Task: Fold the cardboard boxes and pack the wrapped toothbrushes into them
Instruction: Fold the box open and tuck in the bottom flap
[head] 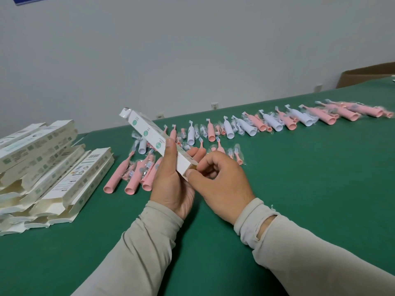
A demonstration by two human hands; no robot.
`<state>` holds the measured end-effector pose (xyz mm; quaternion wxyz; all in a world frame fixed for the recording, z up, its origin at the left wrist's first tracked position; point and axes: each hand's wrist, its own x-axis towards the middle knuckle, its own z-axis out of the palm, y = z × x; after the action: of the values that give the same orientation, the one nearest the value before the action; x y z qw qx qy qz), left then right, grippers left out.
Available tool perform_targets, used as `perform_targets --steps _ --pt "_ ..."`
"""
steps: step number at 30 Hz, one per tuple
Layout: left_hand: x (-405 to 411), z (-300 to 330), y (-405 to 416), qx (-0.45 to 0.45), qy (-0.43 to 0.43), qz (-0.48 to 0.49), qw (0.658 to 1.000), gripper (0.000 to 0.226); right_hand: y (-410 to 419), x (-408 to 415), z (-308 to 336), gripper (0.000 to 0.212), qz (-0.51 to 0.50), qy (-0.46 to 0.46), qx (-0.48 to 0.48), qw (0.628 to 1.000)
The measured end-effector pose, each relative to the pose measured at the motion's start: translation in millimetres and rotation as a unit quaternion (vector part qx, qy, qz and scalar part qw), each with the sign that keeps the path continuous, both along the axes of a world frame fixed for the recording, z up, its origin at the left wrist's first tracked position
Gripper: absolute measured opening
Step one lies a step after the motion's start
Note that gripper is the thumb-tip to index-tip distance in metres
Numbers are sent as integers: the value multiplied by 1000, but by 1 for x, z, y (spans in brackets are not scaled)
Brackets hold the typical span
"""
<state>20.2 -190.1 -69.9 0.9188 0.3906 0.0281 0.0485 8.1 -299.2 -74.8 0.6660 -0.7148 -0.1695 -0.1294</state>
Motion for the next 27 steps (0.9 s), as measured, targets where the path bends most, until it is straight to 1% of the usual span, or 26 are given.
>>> perform_targets --steps 1,4,6,7,9,10,11,12,13,15,16,18,21,23,25,27 --pt "-1 -2 -2 3 -10 -8 1000 82 1 -1 0 14 -8 2 8 1000" --pt "-2 -5 -8 16 -50 -31 998 53 3 -3 1 9 -47 11 3 999" --pt "-2 -3 -12 16 -53 -42 998 38 2 -3 1 12 -59 16 -3 998" --pt "-2 -3 -13 11 -48 -47 998 36 2 -3 1 14 -56 17 -9 998" --pt "-2 -1 -12 -12 -26 -48 998 40 -1 -3 2 23 -42 4 -41 998" --pt "-2 1 -10 -28 -17 -48 998 48 -2 -3 3 29 -29 -10 -62 998" --pt "-2 3 -7 -39 -9 -52 998 62 -4 -3 4 33 -8 -22 -79 997" --pt "-1 4 -4 -49 -3 -65 997 75 -5 -3 5 35 16 -34 -100 994" --pt "0 4 0 -50 5 -70 996 82 -7 -3 6 33 35 -49 -130 990" --pt "2 3 7 -51 17 -60 997 85 -9 -3 7 28 40 -89 -201 975" --pt "3 3 10 -56 15 -54 997 86 -10 -3 7 28 32 -107 -218 970" --pt "3 5 10 -69 6 -45 997 84 -11 -1 8 28 4 -135 -208 969" --pt "2 8 7 -82 2 -22 996 85 -13 2 7 15 -34 -141 -180 973" --pt "1 8 4 -70 2 -14 997 87 -15 4 5 10 -36 -130 -170 976" --pt "0 8 2 -47 2 -5 999 84 -16 5 3 10 -31 -131 -165 977" --pt "0 8 1 -43 4 5 999 81 -16 6 3 9 -30 -134 -166 976"
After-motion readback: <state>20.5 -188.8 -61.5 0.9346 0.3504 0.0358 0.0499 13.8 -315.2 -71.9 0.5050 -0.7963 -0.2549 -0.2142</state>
